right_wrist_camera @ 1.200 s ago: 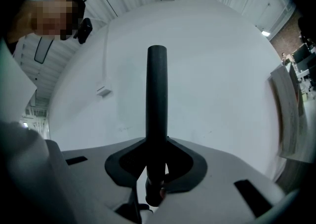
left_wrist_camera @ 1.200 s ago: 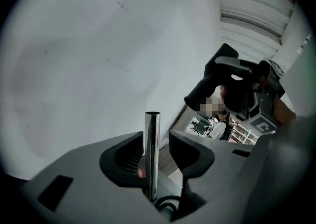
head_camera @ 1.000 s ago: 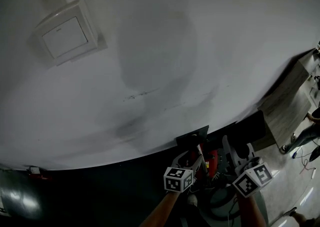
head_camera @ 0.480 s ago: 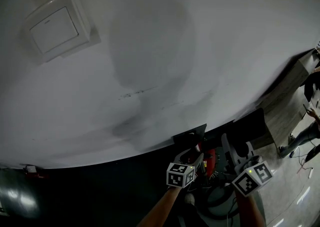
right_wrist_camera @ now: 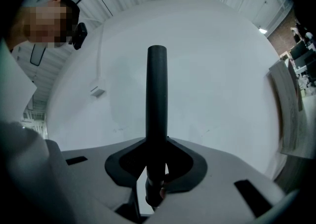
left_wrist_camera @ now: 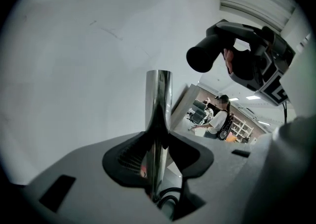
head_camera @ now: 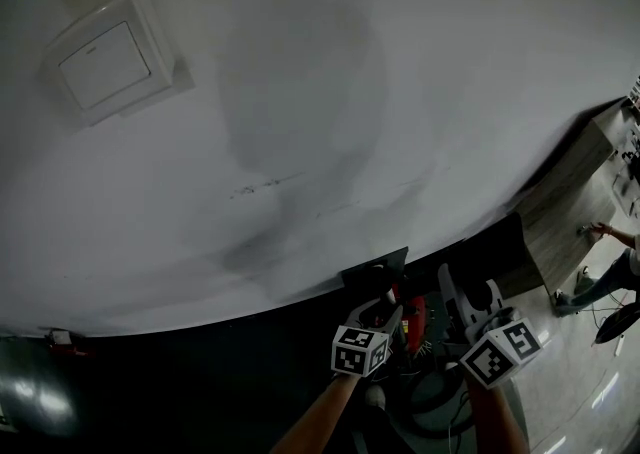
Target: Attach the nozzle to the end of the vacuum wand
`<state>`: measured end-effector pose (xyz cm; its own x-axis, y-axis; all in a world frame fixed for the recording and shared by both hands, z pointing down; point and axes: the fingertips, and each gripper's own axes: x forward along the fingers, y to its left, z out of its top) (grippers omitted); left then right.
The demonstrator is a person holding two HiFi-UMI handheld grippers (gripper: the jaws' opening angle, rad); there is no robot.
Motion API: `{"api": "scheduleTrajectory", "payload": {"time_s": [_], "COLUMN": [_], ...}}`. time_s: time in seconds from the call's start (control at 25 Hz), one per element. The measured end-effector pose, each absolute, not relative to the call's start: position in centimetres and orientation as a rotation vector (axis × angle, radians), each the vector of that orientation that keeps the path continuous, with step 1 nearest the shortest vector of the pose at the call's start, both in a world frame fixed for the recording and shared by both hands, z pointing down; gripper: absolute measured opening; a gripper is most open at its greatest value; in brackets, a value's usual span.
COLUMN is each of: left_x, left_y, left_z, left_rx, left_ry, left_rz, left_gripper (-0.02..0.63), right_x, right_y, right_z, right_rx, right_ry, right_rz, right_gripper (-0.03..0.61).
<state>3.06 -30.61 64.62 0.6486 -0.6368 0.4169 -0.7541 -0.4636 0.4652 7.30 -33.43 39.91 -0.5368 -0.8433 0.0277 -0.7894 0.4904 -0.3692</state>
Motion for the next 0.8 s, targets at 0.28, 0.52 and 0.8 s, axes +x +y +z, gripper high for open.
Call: {"api": "scheduleTrajectory", "payload": {"time_s": [0.28,0.52,0.8], "left_x": [6.1,7.8,8.7], "left_y": [-28.8,-28.0,-27.8], "left_z": [62.9,62.0,61.5], "left_rx": [2.301,2.327,2.343], "left_ry": [-1.022,-1.005,-1.000], "left_rz": [0.308,0.334,0.351], "left_gripper": [0.144,0.144,0.144], "right_x": [9.1,10.9,11.0], "right_y": [-32.9,-32.5,-32.7], "right_z": [40.3,41.0,41.3], "right_rx": [-1.442,-1.462,-1.440], "right_ry": [2.560,2.535,2.538], "right_rz": [-0.564,-0.606,-0.639], "right_gripper": [0.091,0.091,0.091]}}
